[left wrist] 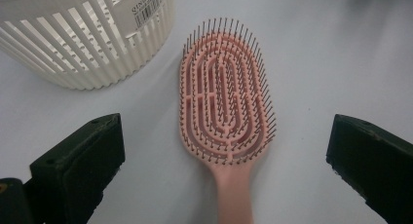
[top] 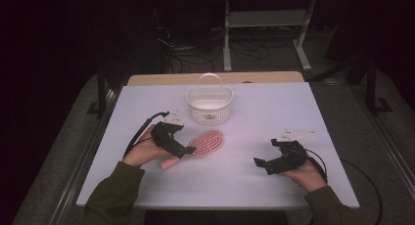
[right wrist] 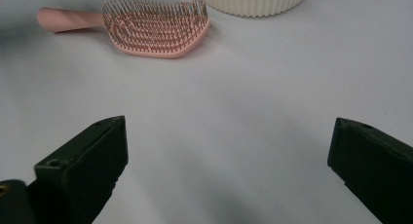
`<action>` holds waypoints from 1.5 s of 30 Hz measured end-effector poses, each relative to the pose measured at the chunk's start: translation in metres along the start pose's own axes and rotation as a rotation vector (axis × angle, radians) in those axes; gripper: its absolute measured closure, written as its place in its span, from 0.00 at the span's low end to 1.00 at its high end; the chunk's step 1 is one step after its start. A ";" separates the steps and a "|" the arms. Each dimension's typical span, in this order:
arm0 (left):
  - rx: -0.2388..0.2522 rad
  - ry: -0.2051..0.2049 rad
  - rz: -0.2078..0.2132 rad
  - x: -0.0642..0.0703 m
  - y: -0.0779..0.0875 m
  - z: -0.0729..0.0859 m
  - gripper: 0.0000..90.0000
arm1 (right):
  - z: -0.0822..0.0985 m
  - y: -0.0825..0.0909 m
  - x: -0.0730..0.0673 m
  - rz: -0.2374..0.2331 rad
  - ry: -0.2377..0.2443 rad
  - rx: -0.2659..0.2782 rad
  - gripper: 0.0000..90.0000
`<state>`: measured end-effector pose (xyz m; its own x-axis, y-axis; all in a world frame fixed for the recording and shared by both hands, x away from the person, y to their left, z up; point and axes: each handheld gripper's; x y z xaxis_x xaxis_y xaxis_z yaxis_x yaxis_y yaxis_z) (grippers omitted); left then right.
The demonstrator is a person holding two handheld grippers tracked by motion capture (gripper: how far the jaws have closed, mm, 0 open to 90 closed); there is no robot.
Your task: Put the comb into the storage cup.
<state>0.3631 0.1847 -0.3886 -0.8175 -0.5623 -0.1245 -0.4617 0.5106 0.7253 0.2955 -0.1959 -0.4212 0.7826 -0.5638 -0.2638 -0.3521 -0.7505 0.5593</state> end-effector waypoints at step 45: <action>-0.248 -0.094 0.001 0.012 -0.025 0.010 0.06 | 0.000 0.000 0.001 0.000 -0.004 0.001 0.01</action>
<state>0.3616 0.1714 -0.4150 -0.8517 -0.4930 -0.1776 -0.3720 0.3300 0.8676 0.2960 -0.1967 -0.4214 0.7806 -0.5650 -0.2674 -0.3522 -0.7510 0.5586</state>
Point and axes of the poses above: each handheld gripper's, and its own axes: y roughly backward along the jaws, z roughly out of its underside, x roughly to its right, and after that the axes turned 11 degrees about -z, right-handed
